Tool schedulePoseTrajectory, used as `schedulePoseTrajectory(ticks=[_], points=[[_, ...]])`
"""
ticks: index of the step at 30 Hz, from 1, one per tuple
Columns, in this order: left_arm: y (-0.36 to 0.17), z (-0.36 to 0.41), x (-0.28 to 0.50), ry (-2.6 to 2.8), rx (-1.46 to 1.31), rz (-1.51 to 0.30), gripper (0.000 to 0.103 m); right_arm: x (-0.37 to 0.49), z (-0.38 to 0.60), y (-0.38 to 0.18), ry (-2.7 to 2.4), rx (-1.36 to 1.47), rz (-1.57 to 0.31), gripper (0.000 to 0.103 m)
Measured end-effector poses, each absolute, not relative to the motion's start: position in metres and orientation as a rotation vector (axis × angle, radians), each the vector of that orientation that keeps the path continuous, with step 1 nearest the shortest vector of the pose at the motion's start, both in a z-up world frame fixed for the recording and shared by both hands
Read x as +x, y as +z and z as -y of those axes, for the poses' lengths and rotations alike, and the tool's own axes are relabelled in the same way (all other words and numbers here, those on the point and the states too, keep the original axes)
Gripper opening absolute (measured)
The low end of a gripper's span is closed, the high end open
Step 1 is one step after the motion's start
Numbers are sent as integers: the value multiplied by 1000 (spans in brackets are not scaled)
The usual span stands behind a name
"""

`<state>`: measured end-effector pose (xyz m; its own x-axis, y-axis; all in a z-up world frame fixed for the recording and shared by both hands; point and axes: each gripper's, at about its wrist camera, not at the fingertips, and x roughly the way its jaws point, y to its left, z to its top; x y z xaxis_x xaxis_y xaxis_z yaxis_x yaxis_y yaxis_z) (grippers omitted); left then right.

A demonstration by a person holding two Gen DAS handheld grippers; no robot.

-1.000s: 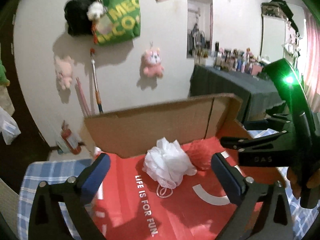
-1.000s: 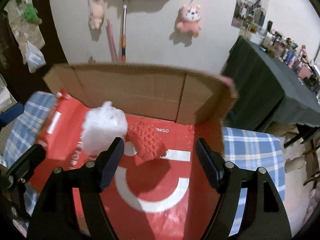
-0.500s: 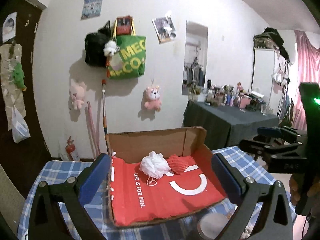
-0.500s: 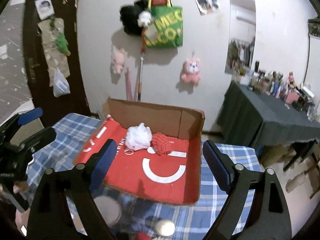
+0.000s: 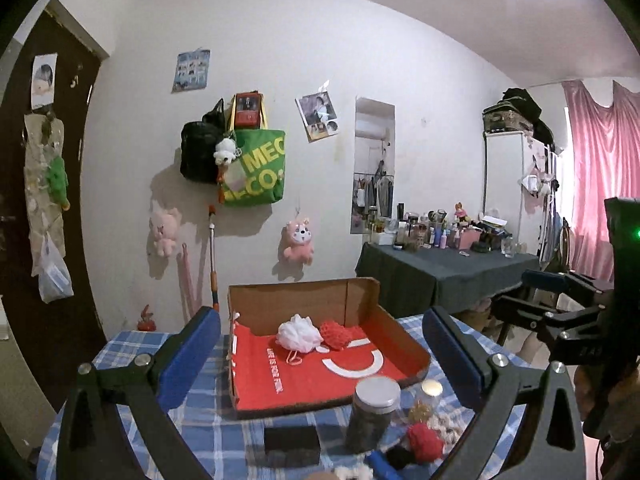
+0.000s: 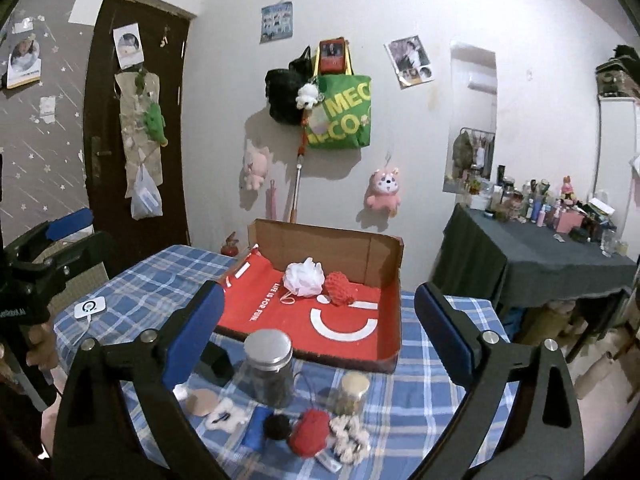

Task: Organize soft objects
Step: 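Lift both tools out of the box and back toward the bed items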

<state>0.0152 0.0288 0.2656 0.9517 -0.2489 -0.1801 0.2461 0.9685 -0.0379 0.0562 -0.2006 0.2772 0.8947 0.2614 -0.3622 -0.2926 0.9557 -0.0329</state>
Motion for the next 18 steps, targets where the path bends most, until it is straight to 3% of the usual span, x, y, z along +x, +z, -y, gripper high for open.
schedulePoseTrajectory(ticks=[10,18], points=[[181,-21,-19,-268,-81,-261,103,-7,196,211,200,-83,-317,98],[121,-20,-1,-225,-117,-380,103,1,195,141,153,-81,-385,98]])
